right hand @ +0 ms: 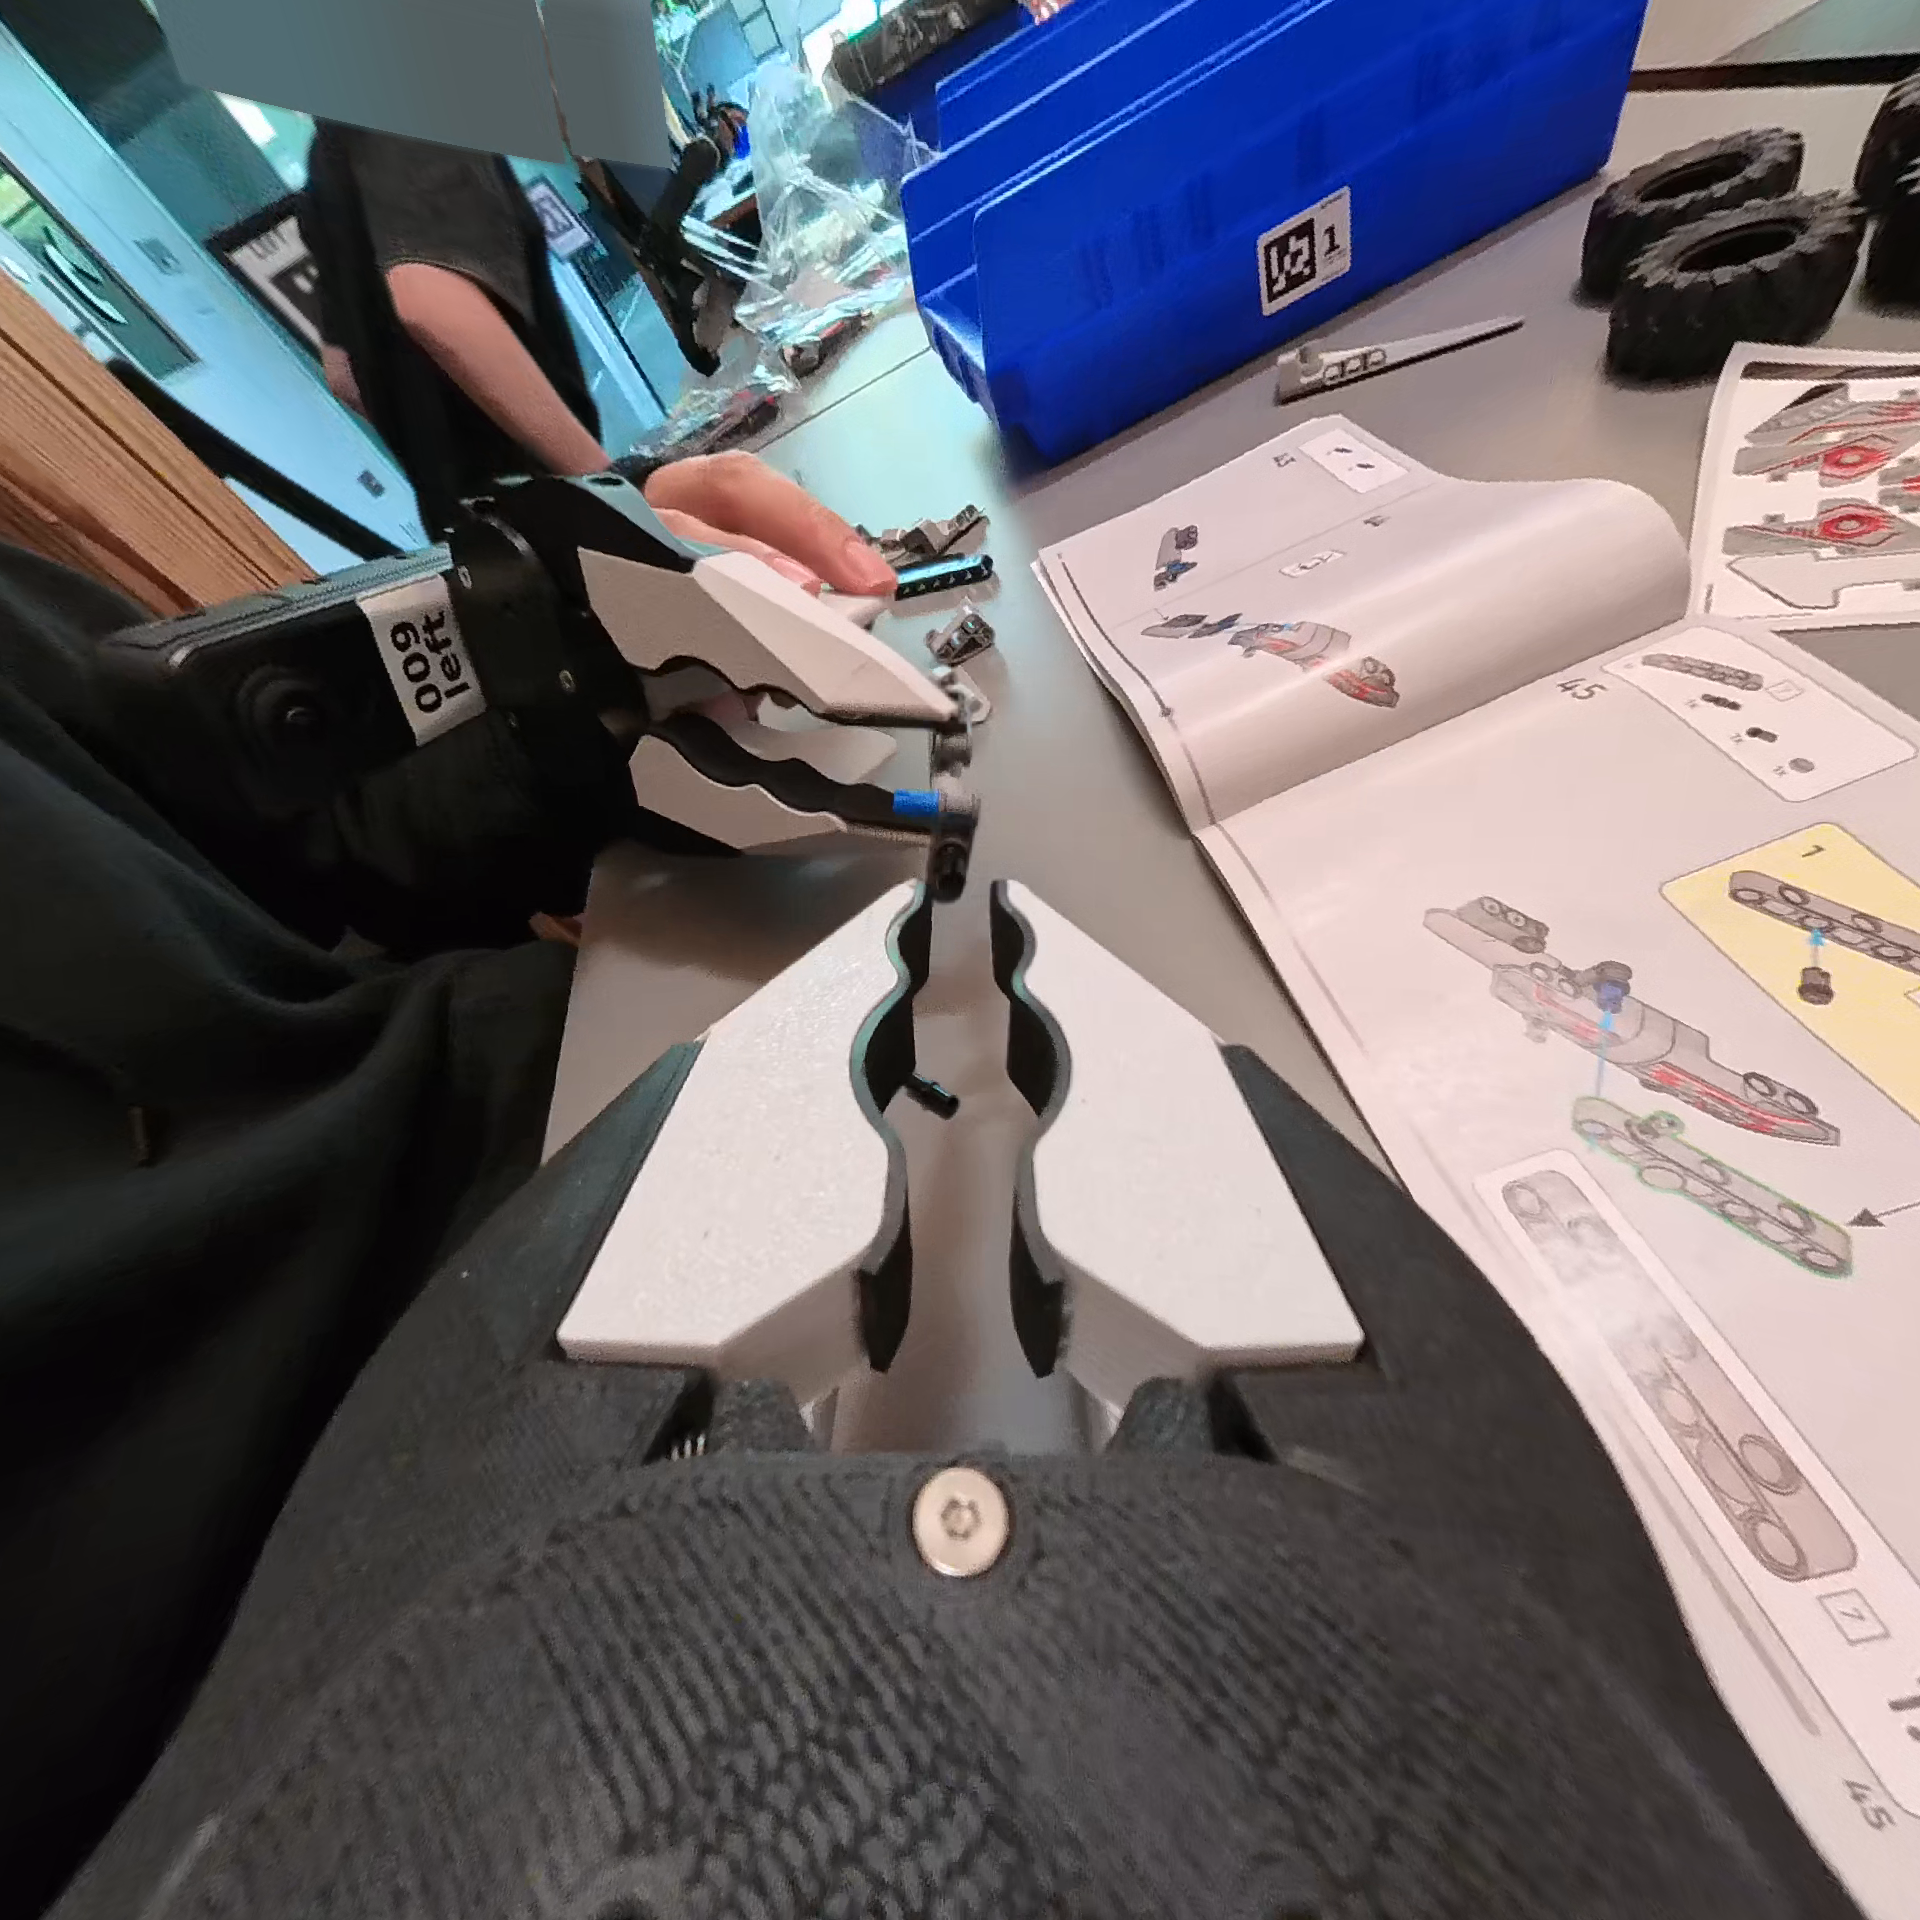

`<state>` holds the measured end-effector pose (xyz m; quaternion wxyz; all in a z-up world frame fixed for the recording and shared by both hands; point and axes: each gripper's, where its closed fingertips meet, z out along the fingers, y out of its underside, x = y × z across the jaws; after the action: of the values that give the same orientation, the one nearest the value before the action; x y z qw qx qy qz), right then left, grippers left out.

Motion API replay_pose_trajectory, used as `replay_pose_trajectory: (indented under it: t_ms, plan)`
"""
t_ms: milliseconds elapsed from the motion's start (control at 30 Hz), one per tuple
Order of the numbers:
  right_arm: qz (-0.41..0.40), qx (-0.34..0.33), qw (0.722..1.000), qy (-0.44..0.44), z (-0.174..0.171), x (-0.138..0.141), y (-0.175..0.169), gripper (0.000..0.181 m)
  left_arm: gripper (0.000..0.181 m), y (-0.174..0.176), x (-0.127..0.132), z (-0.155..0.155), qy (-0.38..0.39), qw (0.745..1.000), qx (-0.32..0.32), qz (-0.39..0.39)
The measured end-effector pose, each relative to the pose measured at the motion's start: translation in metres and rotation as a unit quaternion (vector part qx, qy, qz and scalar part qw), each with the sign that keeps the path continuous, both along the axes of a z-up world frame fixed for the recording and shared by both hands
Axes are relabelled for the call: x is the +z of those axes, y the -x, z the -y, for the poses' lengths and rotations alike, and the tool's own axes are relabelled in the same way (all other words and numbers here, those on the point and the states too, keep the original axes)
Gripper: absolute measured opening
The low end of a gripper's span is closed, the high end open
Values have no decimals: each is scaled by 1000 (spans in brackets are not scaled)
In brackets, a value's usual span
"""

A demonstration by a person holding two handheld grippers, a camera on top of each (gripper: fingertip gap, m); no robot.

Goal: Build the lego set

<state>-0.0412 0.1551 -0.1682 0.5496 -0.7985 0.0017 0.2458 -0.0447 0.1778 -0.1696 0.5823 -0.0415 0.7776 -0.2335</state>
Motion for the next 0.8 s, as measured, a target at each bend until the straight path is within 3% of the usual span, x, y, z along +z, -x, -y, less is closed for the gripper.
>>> replay_pose_trajectory:
  t_ms: [33,200,267,367,467,600,800]
  plan:
    - [-1,0,1000,-1,-1,0,0,9,20,0,-1,1,-3,1000,1,-2]
    - [33,-5,999,0,-4,-2,0,3,20,-1,-6,1,-27,1000,4,-3]
    - [61,0,998,5,-3,-4,1,3,19,1,-13,3,-10,999,-8,-37]
    - [125,6,992,14,-3,-10,0,3,34,9,-14,9,81,989,-33,-122]
    - [194,46,979,-31,-2,-5,14,3,36,14,-5,14,168,965,-52,-197]
    - [227,67,970,-59,-4,-3,23,3,28,22,-17,17,189,930,-59,-310]
    - [247,77,964,-59,-5,-7,27,3,9,19,-29,14,204,916,-53,-341]
